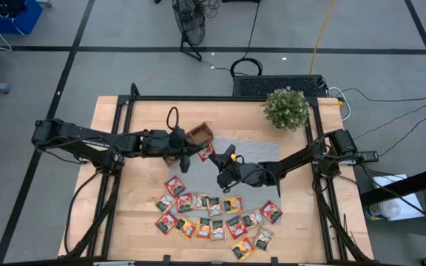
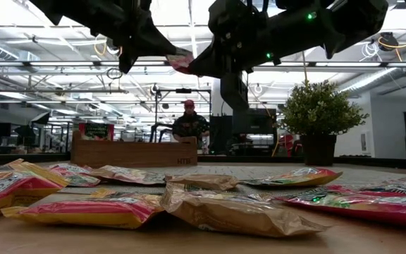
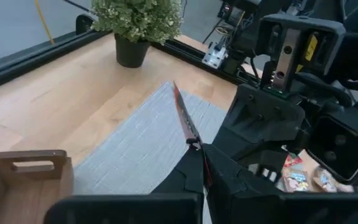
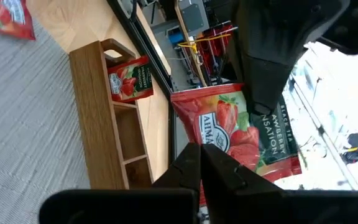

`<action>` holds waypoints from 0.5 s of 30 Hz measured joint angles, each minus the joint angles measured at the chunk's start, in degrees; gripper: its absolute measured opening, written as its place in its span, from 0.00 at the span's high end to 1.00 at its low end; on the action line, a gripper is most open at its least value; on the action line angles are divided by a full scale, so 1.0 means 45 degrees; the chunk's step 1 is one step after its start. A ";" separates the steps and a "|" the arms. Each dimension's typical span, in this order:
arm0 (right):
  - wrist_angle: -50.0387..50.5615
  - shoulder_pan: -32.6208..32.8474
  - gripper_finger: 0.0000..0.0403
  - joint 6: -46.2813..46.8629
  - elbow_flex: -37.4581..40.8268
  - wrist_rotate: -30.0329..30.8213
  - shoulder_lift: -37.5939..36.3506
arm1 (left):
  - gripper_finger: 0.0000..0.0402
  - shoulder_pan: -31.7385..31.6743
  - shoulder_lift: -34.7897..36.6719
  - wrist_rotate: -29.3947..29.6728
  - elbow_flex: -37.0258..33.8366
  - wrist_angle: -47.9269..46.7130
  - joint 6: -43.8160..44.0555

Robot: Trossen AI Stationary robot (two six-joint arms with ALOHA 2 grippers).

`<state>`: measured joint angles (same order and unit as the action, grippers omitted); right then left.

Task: Pick & Place Tea
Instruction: Put the red tea bag into the left section of the wooden organizer

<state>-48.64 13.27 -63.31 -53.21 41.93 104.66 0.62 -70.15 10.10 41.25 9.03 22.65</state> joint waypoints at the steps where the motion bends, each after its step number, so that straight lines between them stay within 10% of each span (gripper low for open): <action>1: -0.0007 0.0036 1.00 0.0377 0.0000 0.0000 0.0000 | 0.99 -0.0014 0.0088 0.0025 0.0000 -0.0070 -0.0249; 15: 0.1383 0.0366 0.89 0.6283 0.0000 0.0835 -0.0034 | 1.00 0.1119 0.2371 0.4752 0.0024 -0.5309 -0.1598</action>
<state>-42.42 14.92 -35.04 -53.21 45.69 104.51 5.65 -59.48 31.49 41.36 -14.86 15.46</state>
